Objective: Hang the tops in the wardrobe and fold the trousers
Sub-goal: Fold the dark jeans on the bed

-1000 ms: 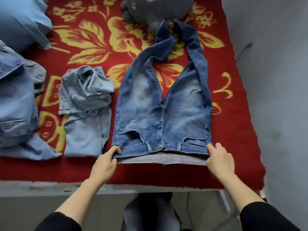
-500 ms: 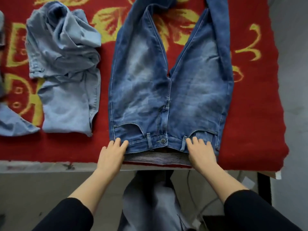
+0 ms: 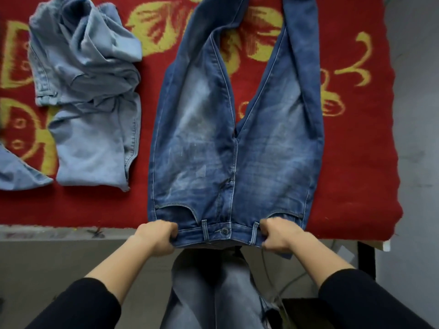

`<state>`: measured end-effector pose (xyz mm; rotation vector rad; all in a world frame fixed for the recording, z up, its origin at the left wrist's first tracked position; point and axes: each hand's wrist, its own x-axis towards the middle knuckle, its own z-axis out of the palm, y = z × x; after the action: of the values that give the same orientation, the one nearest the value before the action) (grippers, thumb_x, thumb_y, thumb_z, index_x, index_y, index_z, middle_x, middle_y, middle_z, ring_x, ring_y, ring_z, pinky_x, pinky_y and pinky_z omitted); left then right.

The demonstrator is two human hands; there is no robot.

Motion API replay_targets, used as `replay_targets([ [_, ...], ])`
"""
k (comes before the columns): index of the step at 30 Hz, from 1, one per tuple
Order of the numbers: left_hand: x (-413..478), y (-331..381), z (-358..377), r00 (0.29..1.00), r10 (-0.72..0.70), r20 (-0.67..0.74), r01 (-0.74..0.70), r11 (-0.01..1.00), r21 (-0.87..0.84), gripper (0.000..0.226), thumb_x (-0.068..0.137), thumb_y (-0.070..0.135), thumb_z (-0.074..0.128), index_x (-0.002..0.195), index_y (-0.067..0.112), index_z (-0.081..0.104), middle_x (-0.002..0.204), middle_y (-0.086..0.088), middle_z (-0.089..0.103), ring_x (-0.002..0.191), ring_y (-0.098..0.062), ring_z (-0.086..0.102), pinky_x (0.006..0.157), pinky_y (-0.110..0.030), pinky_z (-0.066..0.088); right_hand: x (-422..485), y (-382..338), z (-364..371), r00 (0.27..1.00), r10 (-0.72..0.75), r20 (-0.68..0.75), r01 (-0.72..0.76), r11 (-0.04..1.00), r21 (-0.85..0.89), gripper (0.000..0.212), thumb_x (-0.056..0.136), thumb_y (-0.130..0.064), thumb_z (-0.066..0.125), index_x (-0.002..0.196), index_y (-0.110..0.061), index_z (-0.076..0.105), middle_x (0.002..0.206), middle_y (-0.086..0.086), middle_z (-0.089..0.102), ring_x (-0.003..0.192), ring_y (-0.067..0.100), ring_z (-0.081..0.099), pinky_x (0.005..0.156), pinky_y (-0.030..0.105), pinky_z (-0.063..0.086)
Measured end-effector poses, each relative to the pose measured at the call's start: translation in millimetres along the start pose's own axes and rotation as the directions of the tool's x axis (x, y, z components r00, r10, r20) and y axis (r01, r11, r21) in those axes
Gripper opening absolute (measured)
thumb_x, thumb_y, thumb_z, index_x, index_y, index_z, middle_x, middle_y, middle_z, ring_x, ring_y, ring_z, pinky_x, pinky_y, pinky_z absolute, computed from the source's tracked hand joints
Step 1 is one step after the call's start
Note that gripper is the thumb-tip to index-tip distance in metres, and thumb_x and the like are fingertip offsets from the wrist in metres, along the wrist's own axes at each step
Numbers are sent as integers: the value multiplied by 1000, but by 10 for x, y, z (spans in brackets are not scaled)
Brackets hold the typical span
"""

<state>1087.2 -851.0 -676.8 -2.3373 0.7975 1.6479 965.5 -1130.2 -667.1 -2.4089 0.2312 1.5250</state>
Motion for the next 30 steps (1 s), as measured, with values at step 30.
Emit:
replay_targets([
  [30,1857,-116,-3439,518,-638,-571,-302,488,-819,30,92,34,56,112,12,62,106,-9,66,104,-27,60,92,-37,44,2237,151,-4318,752,287,-594,470,398,788,43,83,-32,67,120,-12,57,116,0,63,104,19,59,88,32,47],
])
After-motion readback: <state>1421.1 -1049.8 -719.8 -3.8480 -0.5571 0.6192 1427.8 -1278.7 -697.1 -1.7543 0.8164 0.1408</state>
